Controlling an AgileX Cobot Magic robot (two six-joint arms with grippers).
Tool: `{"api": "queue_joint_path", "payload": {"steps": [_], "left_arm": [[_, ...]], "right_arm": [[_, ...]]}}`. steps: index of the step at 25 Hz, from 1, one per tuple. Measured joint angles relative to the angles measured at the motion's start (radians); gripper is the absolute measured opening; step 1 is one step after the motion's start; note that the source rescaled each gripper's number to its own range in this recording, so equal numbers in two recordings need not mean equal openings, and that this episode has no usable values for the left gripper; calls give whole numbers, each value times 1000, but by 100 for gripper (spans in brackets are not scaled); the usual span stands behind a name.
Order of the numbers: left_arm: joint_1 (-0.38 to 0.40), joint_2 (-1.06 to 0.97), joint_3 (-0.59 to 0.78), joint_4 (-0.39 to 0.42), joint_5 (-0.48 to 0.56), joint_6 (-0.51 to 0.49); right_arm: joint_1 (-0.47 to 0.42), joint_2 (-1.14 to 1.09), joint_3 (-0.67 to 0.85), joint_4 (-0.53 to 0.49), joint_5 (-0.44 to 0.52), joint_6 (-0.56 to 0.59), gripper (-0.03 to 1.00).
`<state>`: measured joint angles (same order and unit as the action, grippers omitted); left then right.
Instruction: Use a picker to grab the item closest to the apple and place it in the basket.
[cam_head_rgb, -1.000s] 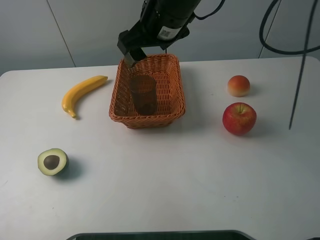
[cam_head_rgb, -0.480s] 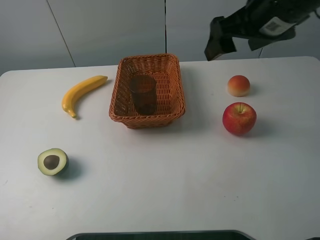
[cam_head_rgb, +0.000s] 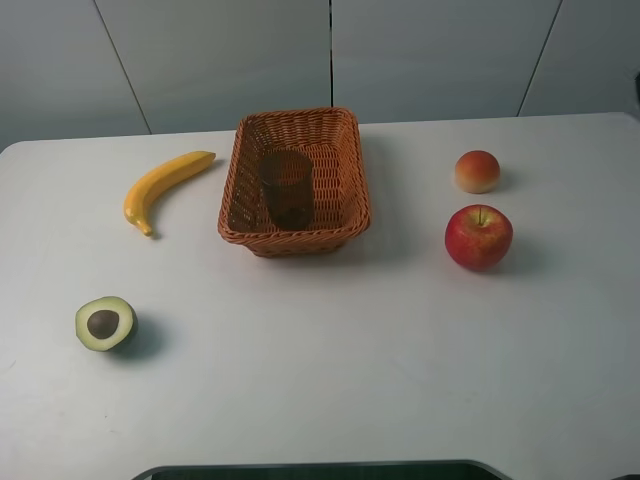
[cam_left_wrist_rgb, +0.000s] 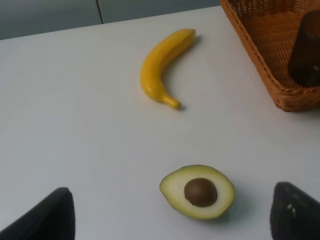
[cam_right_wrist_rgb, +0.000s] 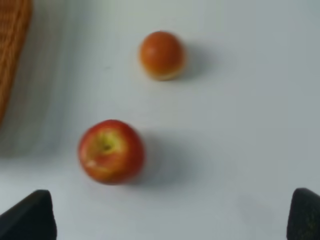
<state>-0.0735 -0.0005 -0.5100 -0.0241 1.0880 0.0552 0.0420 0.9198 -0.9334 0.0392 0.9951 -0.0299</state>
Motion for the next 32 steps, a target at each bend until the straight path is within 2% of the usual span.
{"api": "queue_joint_path", "payload": {"steps": [4,10,20,32], "left_arm": [[0,0,0,0,0,0],[0,0,0,0,0,0],[0,0,0,0,0,0],[0,0,0,0,0,0]], "right_arm": [[-66,-108,29,38,14,-39,100],[-78,-261,139,111,13,-92,100],[-78,-594,306,126,45,-100,100],[-78,-914,329,69,110,-99,100]]}}
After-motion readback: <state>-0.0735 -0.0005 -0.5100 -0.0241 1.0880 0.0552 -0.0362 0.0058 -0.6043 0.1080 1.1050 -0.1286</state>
